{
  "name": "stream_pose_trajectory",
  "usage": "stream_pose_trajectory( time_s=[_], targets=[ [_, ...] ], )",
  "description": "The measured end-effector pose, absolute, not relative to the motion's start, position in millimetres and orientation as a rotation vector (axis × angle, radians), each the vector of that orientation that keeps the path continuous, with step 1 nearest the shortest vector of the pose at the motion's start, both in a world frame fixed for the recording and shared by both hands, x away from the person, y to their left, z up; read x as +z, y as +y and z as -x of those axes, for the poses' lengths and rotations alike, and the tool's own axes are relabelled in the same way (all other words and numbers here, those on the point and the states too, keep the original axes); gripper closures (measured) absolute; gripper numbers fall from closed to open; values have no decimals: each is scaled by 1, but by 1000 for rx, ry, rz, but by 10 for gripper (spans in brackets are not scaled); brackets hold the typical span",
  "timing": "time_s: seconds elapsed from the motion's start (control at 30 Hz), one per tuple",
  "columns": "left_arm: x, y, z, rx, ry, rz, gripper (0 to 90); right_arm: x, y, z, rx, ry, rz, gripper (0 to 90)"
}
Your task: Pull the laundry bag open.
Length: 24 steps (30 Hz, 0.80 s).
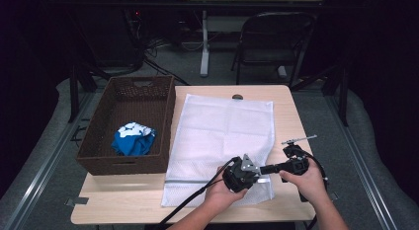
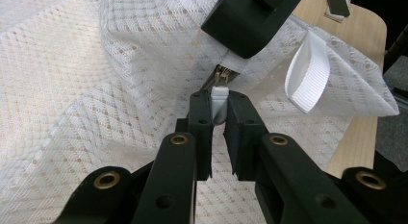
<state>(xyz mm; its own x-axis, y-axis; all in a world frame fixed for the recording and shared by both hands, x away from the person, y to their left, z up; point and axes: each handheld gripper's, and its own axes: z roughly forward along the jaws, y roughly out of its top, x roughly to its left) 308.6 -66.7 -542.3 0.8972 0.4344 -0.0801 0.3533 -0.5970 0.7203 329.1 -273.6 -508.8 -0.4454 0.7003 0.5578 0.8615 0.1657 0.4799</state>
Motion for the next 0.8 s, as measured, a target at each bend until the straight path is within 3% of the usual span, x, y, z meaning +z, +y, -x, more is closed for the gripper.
stream_pose_trajectory(
  time_s=[0.5, 0.8],
  targets=[
    [-542, -67, -307, 163, 559, -2264, 819, -514, -274, -331, -1101, -2202, 1540, 797],
    [-543, -68, -307, 166, 548, -2267, 819, -515, -272, -331, -1096, -2202, 1534, 834]
  ],
)
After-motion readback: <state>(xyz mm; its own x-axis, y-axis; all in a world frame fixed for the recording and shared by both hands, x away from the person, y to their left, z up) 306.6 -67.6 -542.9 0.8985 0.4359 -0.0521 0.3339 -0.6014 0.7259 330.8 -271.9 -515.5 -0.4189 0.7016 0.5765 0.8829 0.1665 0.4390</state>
